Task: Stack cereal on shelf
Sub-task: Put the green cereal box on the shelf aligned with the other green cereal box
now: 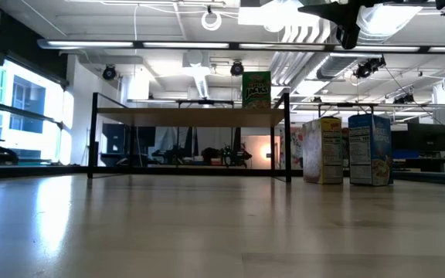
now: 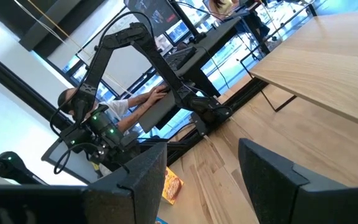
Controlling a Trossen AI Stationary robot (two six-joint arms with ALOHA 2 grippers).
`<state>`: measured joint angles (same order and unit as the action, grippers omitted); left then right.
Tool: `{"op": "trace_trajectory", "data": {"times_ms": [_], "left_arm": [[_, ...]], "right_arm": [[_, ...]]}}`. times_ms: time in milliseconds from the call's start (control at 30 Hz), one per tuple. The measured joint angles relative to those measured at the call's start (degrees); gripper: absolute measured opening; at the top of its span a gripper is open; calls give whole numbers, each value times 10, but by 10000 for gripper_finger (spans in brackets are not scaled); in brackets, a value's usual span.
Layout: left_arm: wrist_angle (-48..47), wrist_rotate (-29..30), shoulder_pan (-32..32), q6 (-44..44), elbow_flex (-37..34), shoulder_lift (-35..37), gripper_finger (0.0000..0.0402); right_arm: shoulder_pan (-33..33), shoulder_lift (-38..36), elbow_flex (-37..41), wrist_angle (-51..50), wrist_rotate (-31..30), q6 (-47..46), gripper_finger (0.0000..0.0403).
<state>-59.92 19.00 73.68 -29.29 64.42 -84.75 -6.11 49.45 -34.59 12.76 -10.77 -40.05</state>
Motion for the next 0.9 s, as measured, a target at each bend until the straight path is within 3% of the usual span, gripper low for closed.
{"op": "trace_trajectory", "data": {"times_ms": [900], "left_arm": [[0, -2, -5, -12, 0, 0, 266]], "right_arm": [[0, 0, 0, 0, -1, 11, 197]]}}
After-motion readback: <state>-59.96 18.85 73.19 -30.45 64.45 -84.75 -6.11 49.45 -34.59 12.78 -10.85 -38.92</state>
